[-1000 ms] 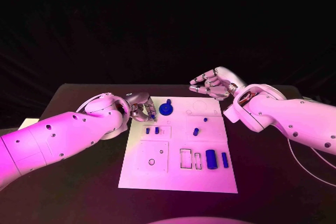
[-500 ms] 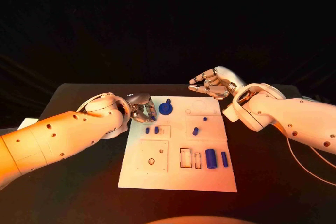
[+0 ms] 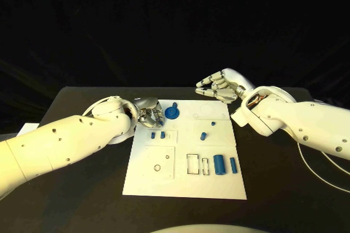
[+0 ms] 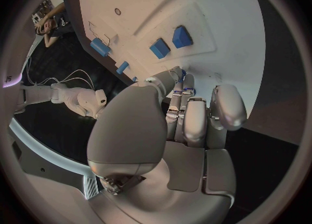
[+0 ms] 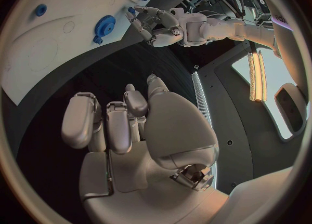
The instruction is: Assemble the parts on the task board
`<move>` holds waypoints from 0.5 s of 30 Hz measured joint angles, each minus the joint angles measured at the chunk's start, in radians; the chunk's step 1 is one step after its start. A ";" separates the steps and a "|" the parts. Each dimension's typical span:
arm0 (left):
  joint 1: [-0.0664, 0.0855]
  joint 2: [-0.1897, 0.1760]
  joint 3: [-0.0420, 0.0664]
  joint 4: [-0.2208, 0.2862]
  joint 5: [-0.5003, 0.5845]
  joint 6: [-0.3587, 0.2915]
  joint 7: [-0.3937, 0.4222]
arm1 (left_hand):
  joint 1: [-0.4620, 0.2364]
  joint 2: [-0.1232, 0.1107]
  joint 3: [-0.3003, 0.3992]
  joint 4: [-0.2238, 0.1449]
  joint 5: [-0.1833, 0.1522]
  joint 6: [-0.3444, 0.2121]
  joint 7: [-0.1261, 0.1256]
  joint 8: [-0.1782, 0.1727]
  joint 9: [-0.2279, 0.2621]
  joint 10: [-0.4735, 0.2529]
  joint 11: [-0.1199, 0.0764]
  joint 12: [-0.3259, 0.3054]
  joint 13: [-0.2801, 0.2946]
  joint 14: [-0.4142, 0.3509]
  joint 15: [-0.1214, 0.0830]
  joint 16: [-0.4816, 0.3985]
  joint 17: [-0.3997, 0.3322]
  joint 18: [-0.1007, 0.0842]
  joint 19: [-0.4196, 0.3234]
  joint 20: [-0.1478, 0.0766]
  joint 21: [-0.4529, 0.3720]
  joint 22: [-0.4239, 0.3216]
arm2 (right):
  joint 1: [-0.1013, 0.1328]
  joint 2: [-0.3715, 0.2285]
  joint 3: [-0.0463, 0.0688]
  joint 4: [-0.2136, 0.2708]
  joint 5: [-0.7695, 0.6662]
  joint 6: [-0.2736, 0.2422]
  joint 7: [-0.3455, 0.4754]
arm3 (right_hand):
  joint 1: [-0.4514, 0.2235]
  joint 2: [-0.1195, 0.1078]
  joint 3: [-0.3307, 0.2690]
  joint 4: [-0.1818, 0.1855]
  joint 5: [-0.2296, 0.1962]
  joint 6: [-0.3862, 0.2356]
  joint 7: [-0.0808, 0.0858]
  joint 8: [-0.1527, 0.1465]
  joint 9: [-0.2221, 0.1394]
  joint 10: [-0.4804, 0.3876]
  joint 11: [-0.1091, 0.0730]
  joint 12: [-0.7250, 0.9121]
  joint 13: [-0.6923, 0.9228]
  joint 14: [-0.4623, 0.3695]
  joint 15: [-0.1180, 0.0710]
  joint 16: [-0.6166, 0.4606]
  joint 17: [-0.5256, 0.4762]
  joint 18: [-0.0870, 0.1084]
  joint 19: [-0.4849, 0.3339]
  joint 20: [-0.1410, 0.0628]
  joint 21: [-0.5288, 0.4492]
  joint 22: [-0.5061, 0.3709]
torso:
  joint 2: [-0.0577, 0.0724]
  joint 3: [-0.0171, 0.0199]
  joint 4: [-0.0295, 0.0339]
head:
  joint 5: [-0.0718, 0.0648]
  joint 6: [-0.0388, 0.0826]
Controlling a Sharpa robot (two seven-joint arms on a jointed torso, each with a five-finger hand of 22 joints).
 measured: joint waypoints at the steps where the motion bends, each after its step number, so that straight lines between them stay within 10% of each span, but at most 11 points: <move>1: 0.000 0.002 0.000 -0.002 0.000 0.002 0.000 | 0.000 0.000 0.000 0.000 0.000 0.000 0.000 0.000 0.000 0.000 0.000 0.000 0.000 0.000 0.000 0.000 0.000 0.000 0.000 0.000 0.000 0.000 | 0.000 0.000 0.000 0.000 0.000 0.000 0.000 | 0.000 0.000 0.000 0.000 0.000 0.000 0.000 0.000 0.000 0.000 0.000 0.000 0.000 0.000 0.000 0.000 0.000 0.000 0.000 0.000 0.000 0.000 | 0.000 0.0001 -0.0003 | 0.000 0.000; 15: 0.002 0.011 -0.004 -0.021 0.000 0.039 -0.026 | -0.008 0.000 0.003 0.003 0.000 0.000 0.000 -0.006 -0.001 0.000 0.000 -0.005 0.001 0.000 0.000 -0.005 -0.009 0.000 0.000 0.000 -0.004 -0.002 | 0.000 -0.002 0.000 0.002 0.000 0.000 0.001 | 0.000 0.000 0.000 0.000 0.000 0.000 0.000 0.000 0.000 0.000 0.000 0.000 0.000 0.000 0.000 0.000 0.000 0.000 0.000 0.000 0.000 0.000 | 0.000 0.0012 0.0002 | -0.002 -0.004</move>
